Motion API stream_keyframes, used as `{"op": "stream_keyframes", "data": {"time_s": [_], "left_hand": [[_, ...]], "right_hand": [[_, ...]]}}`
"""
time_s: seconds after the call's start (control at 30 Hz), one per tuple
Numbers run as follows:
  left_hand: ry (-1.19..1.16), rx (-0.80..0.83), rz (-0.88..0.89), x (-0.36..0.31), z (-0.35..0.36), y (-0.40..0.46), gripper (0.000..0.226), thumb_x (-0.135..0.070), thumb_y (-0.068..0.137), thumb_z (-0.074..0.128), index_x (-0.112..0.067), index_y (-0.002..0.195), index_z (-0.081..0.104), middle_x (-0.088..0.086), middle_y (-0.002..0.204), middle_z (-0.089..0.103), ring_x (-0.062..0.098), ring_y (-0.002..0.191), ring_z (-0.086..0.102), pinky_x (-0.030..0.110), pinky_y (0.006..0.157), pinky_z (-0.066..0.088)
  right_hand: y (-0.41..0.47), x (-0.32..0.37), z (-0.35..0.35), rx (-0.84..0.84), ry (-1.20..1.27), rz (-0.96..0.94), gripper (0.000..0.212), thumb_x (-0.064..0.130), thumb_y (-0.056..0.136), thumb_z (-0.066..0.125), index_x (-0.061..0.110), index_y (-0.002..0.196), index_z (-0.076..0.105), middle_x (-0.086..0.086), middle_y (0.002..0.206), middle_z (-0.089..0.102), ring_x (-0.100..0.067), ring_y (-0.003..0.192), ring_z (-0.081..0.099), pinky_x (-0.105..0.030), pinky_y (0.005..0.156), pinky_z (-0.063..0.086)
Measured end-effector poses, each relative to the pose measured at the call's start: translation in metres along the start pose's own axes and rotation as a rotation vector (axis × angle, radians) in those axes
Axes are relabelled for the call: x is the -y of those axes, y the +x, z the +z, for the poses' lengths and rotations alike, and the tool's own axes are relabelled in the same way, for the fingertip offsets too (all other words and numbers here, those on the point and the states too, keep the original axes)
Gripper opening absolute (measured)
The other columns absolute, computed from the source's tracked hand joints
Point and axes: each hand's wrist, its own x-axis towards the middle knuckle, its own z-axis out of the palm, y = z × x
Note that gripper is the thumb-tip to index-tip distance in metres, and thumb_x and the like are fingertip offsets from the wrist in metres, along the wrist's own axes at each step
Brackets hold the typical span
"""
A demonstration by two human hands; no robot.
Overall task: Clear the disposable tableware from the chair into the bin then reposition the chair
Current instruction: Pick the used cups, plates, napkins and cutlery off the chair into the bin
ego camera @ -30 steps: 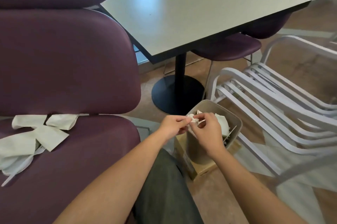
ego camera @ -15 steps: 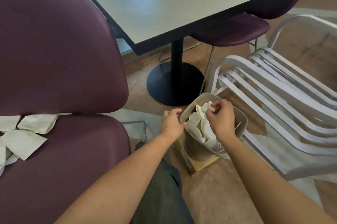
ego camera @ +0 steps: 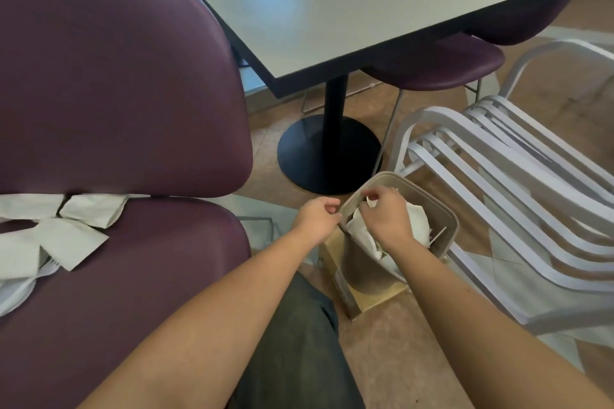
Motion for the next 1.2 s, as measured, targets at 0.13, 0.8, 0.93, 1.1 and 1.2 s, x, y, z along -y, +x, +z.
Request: {"op": "stream_keyframes", "data": {"time_s": [0.13,0.8,0.93,1.1,1.2], "left_hand": [[-0.089,-0.048,0.066,0.003,-0.033,-0.018,0.033,-0.015,0.093,0.060,-0.019,0.126,0.061,-0.001,0.123,0.063,0.015,0.115,0.057,0.029,0.098,0.045],[-0.048,-0.620,-0.104,0.168,-0.271,-0.172,0.025,-0.015,0.092,0.057,-0.023,0.112,0.068,-0.005,0.105,0.064,0.013,0.092,0.059,0.024,0.077,0.043],[0.026,-0.717,-0.177,0.194,-0.305,-0.187,0.028,-0.017,0.089,0.055,-0.031,0.109,0.067,-0.003,0.116,0.061,0.016,0.094,0.061,0.031,0.082,0.049],[0.190,-0.804,-0.272,0.218,-0.334,-0.196,0.029,-0.017,0.088,0.054,-0.033,0.109,0.066,0.001,0.125,0.053,0.022,0.116,0.049,0.035,0.084,0.046],[0.301,-0.829,-0.311,0.232,-0.347,-0.196,0.032,-0.022,0.091,0.056,-0.029,0.122,0.060,0.001,0.130,0.042,0.022,0.125,0.035,0.035,0.087,0.041]], "right_hand": [[-0.016,0.046,0.005,0.098,0.077,-0.117,0.028,0.016,0.089,0.061,0.016,0.117,0.066,-0.002,0.114,0.064,-0.015,0.100,0.059,-0.024,0.086,0.046],[-0.140,0.239,0.138,0.487,-0.042,-0.502,0.032,0.023,0.090,0.059,0.021,0.121,0.064,-0.002,0.124,0.061,-0.024,0.113,0.056,-0.030,0.095,0.044],[-0.156,0.265,0.163,0.542,-0.079,-0.545,0.033,0.024,0.090,0.057,0.022,0.123,0.062,-0.001,0.127,0.058,-0.021,0.122,0.048,-0.038,0.099,0.045],[-0.165,0.284,0.192,0.567,-0.124,-0.587,0.033,0.021,0.090,0.057,0.022,0.123,0.062,-0.001,0.126,0.058,-0.021,0.124,0.045,-0.037,0.098,0.045],[-0.173,0.293,0.216,0.618,-0.168,-0.626,0.033,0.020,0.092,0.054,0.022,0.124,0.062,0.000,0.127,0.057,-0.020,0.126,0.040,-0.036,0.099,0.043]]}}
